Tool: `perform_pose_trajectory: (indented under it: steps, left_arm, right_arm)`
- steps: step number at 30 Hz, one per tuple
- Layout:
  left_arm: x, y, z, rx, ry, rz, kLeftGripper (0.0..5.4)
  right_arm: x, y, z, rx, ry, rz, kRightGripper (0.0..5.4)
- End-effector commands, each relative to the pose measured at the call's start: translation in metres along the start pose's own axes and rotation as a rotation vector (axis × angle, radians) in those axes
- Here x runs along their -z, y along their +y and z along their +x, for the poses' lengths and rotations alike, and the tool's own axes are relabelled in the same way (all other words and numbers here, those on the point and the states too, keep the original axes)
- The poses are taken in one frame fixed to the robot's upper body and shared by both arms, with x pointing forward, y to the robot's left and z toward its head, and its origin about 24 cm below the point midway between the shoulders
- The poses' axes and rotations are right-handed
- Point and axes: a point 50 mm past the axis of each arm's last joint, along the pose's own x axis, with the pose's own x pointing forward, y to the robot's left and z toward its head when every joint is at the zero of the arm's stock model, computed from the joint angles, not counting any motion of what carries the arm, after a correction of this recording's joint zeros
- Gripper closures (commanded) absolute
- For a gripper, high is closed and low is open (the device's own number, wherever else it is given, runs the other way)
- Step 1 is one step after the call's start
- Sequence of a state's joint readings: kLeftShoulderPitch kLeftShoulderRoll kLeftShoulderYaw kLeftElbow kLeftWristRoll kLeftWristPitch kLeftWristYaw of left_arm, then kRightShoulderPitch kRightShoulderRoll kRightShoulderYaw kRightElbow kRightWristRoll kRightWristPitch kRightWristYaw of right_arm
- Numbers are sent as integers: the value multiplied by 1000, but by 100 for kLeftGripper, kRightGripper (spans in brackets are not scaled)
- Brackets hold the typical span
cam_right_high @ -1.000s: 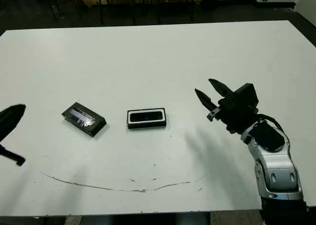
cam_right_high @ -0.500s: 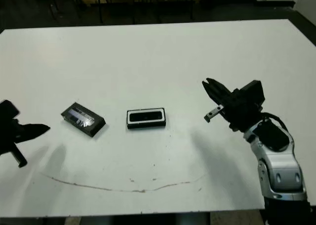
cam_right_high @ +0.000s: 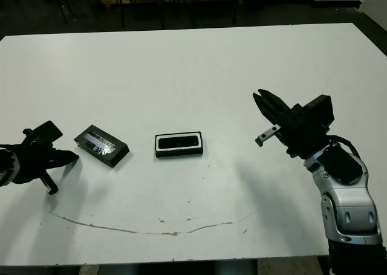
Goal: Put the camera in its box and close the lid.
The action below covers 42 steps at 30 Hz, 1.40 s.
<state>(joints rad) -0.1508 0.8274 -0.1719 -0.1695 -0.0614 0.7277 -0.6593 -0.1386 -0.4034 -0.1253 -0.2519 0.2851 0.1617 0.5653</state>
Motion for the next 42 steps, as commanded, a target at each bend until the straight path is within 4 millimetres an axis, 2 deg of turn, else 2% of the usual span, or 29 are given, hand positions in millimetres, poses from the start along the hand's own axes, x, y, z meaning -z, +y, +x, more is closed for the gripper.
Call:
perform_pose_trajectory:
  steps: [1,13,20,28,36,42]
  left_arm:
    - [11,-4,11,-7,61,-35,540]
    - [14,-2,35,-82,53,-56,540]
    - [2,1,46,-90,21,-72,540]
    - [-13,5,61,24,-10,-97,540]
    - [-33,7,65,80,-99,-64,540]
    - [-41,4,74,129,-89,-67,540]
  right_arm:
    - [2,-2,-3,7,30,3,539]
    - [0,-2,-3,16,47,-11,539]
    - [1,-1,-4,22,56,-2,539]
    - [1,-1,-6,32,63,4,539]
    - [3,1,-7,25,70,9,539]
    - [4,1,-8,33,85,1,539]
